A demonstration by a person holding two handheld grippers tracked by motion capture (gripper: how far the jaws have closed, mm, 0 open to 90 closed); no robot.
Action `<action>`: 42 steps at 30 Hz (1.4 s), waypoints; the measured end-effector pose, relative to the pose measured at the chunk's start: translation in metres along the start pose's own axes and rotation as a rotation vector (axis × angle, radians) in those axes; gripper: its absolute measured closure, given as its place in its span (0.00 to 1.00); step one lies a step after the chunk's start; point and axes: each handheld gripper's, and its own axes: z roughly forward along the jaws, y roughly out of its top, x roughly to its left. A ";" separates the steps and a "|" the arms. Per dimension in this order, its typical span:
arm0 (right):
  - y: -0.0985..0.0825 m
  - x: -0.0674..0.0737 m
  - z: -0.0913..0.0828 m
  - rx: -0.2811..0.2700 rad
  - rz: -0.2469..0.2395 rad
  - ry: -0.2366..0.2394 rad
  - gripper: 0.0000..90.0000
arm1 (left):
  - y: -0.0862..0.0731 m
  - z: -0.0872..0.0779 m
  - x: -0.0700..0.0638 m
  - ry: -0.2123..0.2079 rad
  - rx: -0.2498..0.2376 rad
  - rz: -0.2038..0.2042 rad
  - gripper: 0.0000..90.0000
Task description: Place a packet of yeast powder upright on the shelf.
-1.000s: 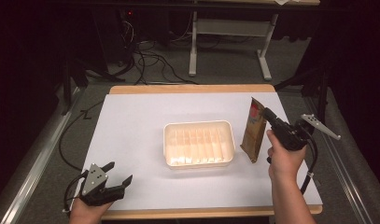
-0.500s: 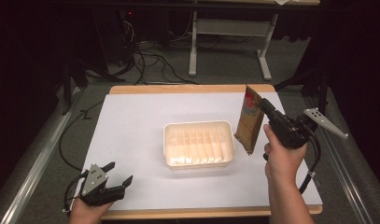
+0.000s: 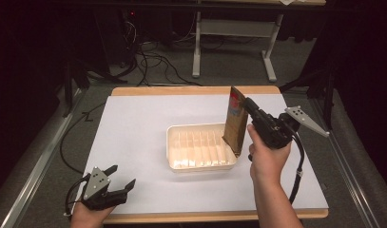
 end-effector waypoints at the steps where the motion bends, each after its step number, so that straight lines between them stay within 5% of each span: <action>1: -0.005 0.002 0.006 0.007 -0.002 -0.001 1.00 | 0.000 0.000 0.000 0.000 -0.001 0.000 0.25; 23: -0.041 0.015 0.052 0.066 0.008 -0.021 1.00 | 0.001 0.000 -0.003 -0.019 -0.010 0.001 0.25; 42: -0.060 0.011 0.065 0.090 0.020 -0.036 1.00 | 0.001 0.000 -0.003 -0.022 -0.013 -0.001 0.25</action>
